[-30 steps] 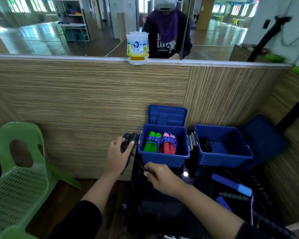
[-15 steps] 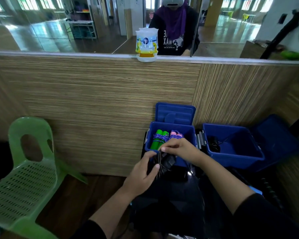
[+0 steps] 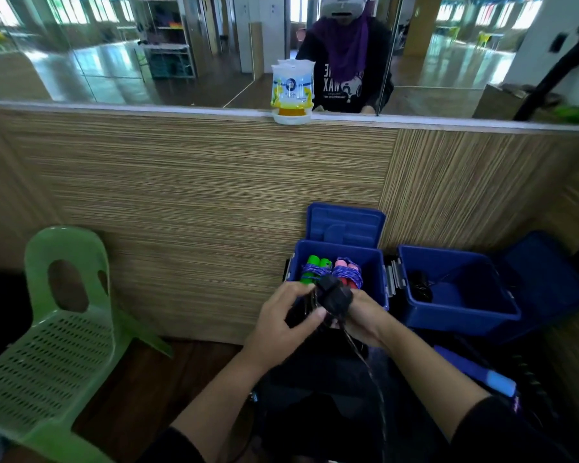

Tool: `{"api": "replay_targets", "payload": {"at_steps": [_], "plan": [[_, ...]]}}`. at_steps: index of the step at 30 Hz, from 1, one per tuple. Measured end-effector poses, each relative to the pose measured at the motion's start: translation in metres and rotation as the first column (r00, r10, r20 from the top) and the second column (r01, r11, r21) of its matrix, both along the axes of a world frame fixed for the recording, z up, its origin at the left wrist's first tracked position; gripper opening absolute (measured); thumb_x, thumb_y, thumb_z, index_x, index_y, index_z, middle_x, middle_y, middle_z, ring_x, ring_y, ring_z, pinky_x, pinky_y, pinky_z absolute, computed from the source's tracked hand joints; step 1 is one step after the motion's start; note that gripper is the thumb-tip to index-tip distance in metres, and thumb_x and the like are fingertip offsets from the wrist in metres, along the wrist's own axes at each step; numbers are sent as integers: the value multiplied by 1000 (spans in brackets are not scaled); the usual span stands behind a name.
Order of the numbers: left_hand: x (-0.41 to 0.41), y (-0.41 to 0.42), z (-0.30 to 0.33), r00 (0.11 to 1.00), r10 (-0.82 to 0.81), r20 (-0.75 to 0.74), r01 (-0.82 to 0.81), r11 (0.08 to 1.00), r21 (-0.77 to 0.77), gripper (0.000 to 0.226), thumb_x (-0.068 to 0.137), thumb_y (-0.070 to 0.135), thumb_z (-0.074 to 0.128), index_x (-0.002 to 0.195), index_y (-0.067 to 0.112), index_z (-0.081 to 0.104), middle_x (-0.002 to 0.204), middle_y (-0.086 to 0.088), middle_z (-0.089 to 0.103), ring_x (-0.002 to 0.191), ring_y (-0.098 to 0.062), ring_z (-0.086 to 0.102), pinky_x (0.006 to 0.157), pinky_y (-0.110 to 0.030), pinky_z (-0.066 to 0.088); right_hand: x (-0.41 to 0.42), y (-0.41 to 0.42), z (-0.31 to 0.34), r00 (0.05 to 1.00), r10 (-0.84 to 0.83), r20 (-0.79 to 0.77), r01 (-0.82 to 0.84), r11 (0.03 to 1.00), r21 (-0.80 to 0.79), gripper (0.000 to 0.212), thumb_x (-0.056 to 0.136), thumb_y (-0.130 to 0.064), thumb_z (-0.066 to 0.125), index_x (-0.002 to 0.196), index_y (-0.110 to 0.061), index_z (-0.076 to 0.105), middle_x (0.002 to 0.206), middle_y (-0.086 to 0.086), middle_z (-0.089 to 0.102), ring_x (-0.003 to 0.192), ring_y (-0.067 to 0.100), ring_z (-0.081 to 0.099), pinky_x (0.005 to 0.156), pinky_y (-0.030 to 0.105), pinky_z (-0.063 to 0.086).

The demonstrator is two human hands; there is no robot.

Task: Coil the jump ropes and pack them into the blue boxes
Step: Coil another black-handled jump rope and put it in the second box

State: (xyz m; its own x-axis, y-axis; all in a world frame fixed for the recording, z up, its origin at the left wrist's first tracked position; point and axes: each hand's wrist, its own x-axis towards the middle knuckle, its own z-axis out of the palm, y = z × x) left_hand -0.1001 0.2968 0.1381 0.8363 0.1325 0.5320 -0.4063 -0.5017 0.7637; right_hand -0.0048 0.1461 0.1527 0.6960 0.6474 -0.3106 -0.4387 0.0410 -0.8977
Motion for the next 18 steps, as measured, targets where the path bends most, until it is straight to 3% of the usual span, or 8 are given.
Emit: {"api": "replay_targets", "payload": {"at_steps": [2, 4, 6, 8, 11, 14, 16, 18], "plan": [[8, 10, 2, 990, 141, -4, -141, 987, -71, 19, 85, 42, 62, 103, 41, 56, 101, 9, 63, 98, 3, 59, 87, -16, 45, -8, 5, -13, 989, -13, 144, 22, 998, -62, 20, 97, -8, 44, 93, -10, 64, 70, 9, 55, 49, 14, 46, 53, 26, 36], [15, 20, 3, 956, 294, -13, -293, 944, -153, 13, 83, 46, 60, 95, 41, 55, 97, 11, 64, 93, 7, 58, 83, -12, 43, -18, 8, -22, 966, 42, 253, 3, 985, -172, 20, 99, -10, 44, 109, -9, 60, 65, 5, 57, 45, 11, 48, 50, 22, 41], [22, 29, 5, 914, 401, -61, -404, 881, -246, 13, 84, 46, 59, 92, 40, 52, 92, 15, 62, 86, 10, 56, 78, -8, 41, -31, 13, -31, 948, 108, 301, -24, 962, -271, 17, 99, -7, 43, 110, -5, 56, 64, 5, 56, 44, 8, 52, 50, 19, 43], [28, 39, 3, 870, 483, -98, -492, 846, -207, 11, 87, 42, 58, 90, 33, 53, 87, 10, 59, 81, 6, 54, 73, -7, 38, -45, 17, -39, 924, 164, 345, -35, 936, -351, 12, 97, -5, 45, 104, -7, 55, 65, 5, 55, 49, 9, 54, 52, 21, 47], [31, 53, -6, 819, 559, -130, -569, 820, -62, 20, 93, 34, 61, 96, 15, 55, 91, -3, 58, 86, -14, 53, 75, -25, 40, -62, 19, -43, 885, 301, 354, -118, 883, -455, 11, 96, -3, 45, 94, -7, 54, 67, 2, 55, 52, 7, 54, 60, 22, 50], [27, 62, -21, 811, 535, -239, -513, 845, 151, 24, 93, 32, 59, 104, 11, 56, 94, -7, 53, 85, -20, 53, 71, -30, 39, -62, 19, -30, 813, 359, 459, -97, 860, -501, 17, 94, -7, 45, 89, -15, 59, 66, -7, 54, 57, 3, 49, 62, 18, 43], [19, 63, -35, 819, 460, -343, -365, 879, 307, 33, 93, 39, 58, 116, 15, 58, 106, -7, 53, 93, -24, 58, 73, -28, 40, -51, 16, -14, 725, 356, 590, -16, 865, -502, 15, 93, -12, 51, 86, -17, 63, 69, -13, 54, 63, -2, 47, 65, 12, 38], [11, 57, -47, 832, 379, -406, -226, 899, 376, 49, 90, 52, 53, 126, 19, 57, 118, -4, 54, 102, -24, 61, 78, -29, 45, -37, 12, -3, 650, 386, 655, -4, 863, -504, 13, 93, -16, 55, 85, -14, 64, 71, -13, 55, 68, -1, 48, 69, 15, 38]]}}
